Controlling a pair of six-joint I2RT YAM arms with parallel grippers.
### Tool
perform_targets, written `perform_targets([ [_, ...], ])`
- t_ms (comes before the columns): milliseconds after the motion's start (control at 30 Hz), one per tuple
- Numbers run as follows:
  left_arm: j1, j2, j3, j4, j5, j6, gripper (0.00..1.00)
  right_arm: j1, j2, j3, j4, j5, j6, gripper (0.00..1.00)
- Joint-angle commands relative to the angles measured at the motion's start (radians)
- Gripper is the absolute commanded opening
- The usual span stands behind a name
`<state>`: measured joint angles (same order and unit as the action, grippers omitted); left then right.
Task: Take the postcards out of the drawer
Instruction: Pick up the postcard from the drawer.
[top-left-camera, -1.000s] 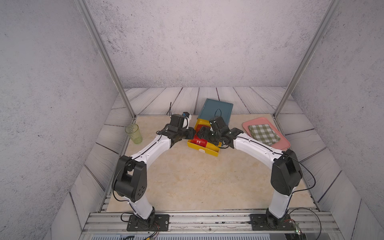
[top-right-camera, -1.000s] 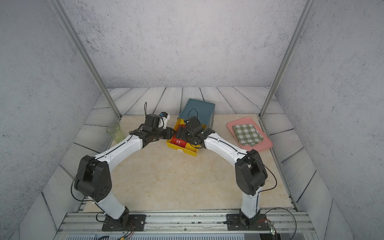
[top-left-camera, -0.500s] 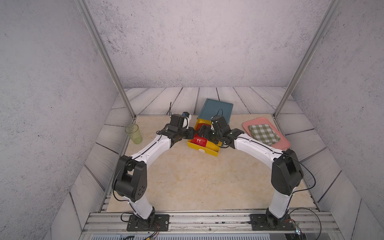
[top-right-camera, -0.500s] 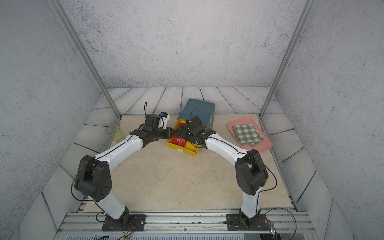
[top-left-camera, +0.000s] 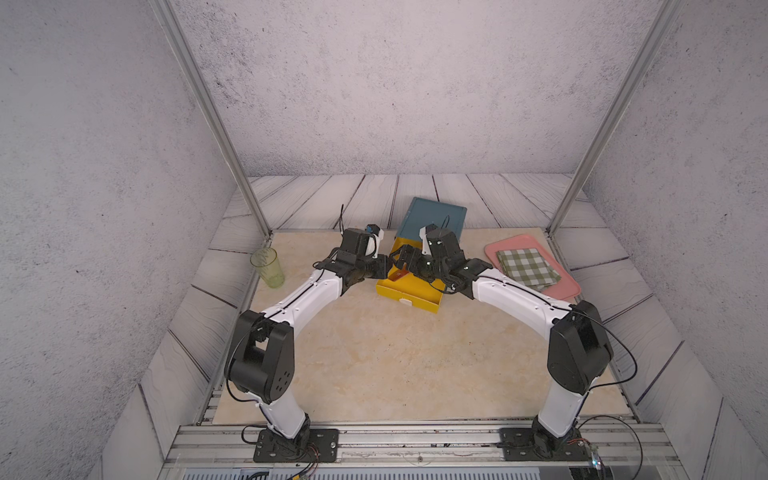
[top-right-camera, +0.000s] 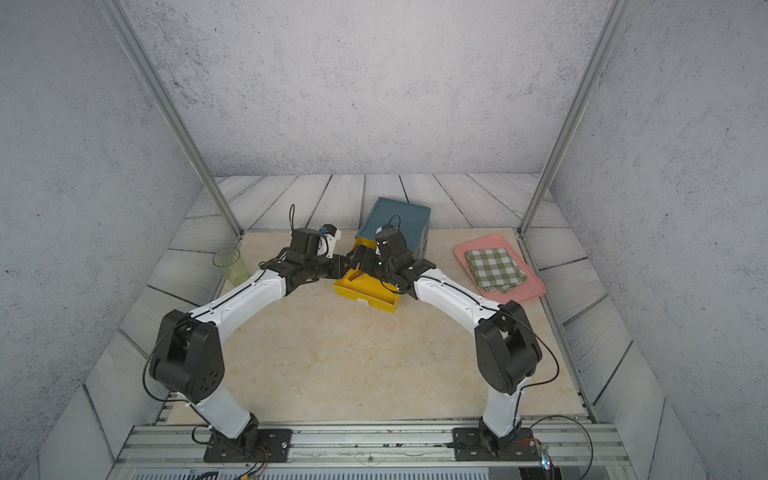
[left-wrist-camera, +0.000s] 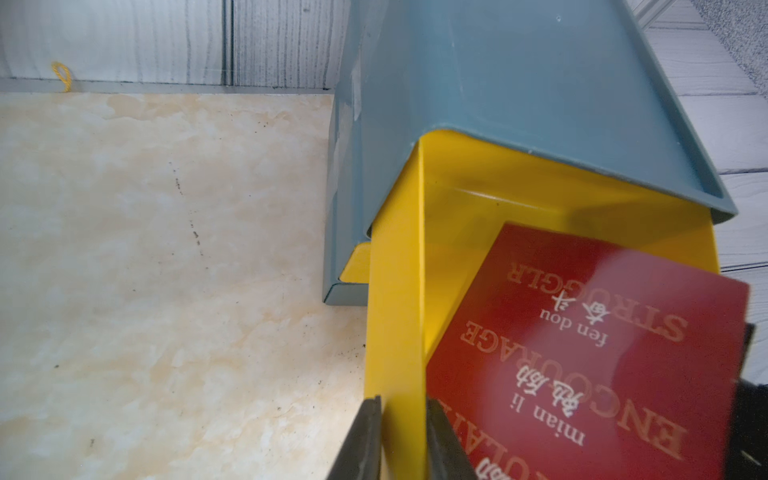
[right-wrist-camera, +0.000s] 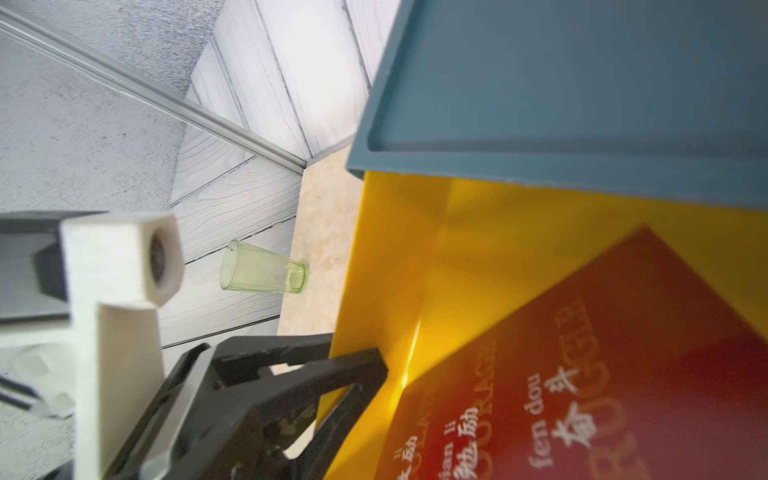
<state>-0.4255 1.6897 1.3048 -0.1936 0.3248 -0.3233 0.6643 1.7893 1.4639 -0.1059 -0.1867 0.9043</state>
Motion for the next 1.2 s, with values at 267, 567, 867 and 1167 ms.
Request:
perform_targets([
  [267,-0.009,0.013,0.026,0.0,0.033,-0.008,0.21,-0.008,-0.041,0.016,0.002,-0.029,0.006,0.91],
  [567,-0.009,0.018,0.026,0.0,0.03,-0.011,0.21,-0.011,-0.048,0.032,-0.109,0.026,0.032,0.82],
  [867,-0.009,0.024,0.028,0.003,0.026,-0.017,0.21,-0.014,-0.057,0.034,-0.165,0.085,0.067,0.58],
  [1167,-0.009,0.027,0.031,0.0,0.025,-0.019,0.21,-0.015,-0.068,0.043,-0.192,0.1,0.067,0.31],
])
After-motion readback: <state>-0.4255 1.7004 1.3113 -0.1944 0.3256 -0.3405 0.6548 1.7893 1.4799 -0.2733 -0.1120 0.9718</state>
